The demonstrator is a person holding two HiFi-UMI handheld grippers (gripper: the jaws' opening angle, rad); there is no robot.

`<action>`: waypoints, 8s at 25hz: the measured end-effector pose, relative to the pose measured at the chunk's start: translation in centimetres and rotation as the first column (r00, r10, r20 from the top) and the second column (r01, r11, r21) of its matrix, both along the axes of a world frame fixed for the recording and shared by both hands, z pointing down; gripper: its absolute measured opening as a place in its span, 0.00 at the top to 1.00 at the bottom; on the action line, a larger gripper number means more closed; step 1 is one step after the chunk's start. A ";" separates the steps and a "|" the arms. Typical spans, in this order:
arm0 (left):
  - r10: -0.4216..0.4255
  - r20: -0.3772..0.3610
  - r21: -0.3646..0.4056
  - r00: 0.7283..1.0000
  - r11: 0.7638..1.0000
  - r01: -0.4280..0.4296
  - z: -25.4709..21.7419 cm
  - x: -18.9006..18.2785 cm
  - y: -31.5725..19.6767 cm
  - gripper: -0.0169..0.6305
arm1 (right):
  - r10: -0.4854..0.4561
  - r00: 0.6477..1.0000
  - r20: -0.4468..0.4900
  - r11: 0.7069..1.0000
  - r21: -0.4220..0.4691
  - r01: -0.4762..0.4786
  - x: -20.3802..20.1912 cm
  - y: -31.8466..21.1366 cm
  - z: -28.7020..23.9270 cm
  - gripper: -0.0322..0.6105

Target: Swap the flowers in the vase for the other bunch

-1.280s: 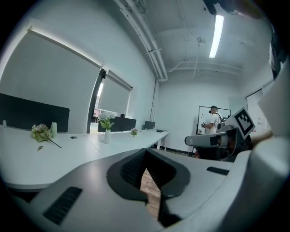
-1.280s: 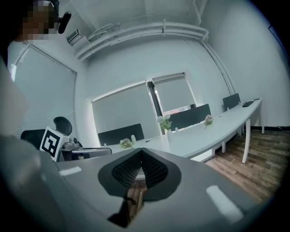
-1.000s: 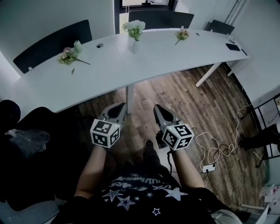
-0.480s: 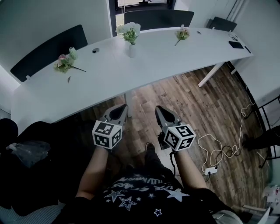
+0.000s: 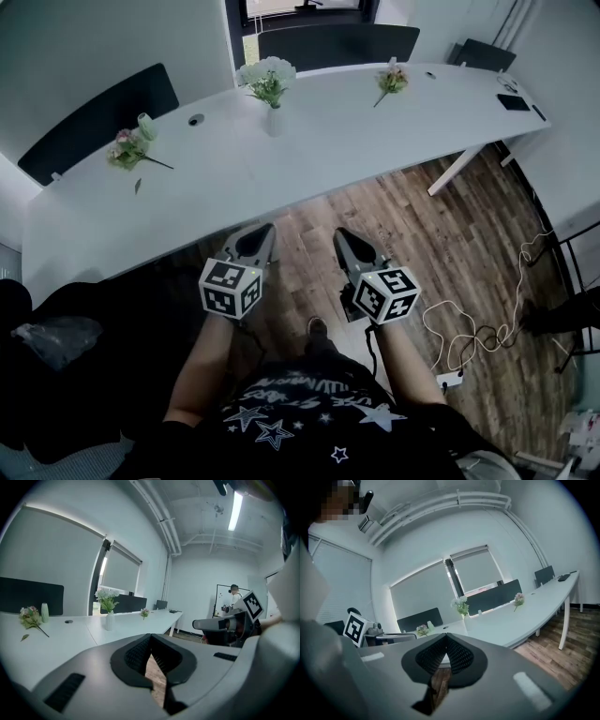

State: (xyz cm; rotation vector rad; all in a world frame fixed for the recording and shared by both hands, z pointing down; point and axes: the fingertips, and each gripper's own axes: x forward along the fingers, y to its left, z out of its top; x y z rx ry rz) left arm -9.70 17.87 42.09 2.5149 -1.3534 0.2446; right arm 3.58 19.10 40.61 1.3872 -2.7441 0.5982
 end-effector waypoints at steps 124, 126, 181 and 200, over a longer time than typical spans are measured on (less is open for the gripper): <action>-0.263 -0.065 -0.076 0.963 0.963 0.258 4.7 -6.4 -35.6 0.96 | -0.342 0.938 -0.066 0.938 -0.087 0.336 -9.6 -42.4 2.4 0.95; -0.258 -0.047 -0.066 0.965 0.965 0.255 5.0 -6.1 -35.9 0.96 | -0.347 0.936 -0.065 0.936 -0.090 0.341 -9.5 -43.0 2.6 0.95; -0.182 0.157 -0.127 0.971 0.971 0.203 13.2 -2.5 -42.0 0.55 | -0.794 0.607 0.030 0.602 -0.105 0.792 -14.8 -43.1 6.5 0.68; -0.196 0.144 -0.122 0.970 0.969 0.214 13.3 -2.6 -42.0 0.55 | -0.839 0.543 -0.035 0.544 -0.035 0.839 -17.4 -43.5 6.4 0.81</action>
